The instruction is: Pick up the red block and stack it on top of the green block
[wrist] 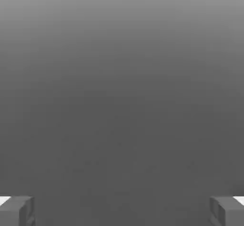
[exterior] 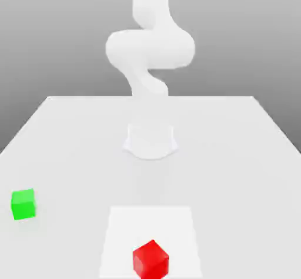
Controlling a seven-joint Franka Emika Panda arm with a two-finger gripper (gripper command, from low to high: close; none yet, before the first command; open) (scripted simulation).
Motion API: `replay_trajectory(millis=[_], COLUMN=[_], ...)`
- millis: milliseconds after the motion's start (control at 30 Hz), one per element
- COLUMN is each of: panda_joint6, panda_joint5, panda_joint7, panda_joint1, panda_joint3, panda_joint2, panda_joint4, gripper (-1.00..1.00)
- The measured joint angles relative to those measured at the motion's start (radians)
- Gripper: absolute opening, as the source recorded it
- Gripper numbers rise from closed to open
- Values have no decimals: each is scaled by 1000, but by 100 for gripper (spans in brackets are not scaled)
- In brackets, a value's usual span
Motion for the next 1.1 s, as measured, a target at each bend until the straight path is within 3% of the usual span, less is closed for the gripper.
replay_trajectory(millis=[300, 567, 733, 933, 1100], panda_joint6=[88, 169, 236, 335, 452], panda_joint5=[-174, -288, -275, -143, -199], panda_joint7=[391, 705, 842, 918, 983], panda_joint1=[-182, -244, -250, -256, -213], panda_joint3=[170, 212, 212, 235, 180], panda_joint2=[339, 629, 787, 936, 1083], panda_joint4=[-36, -68, -93, -128, -109], gripper=[0, 0, 0, 0, 0])
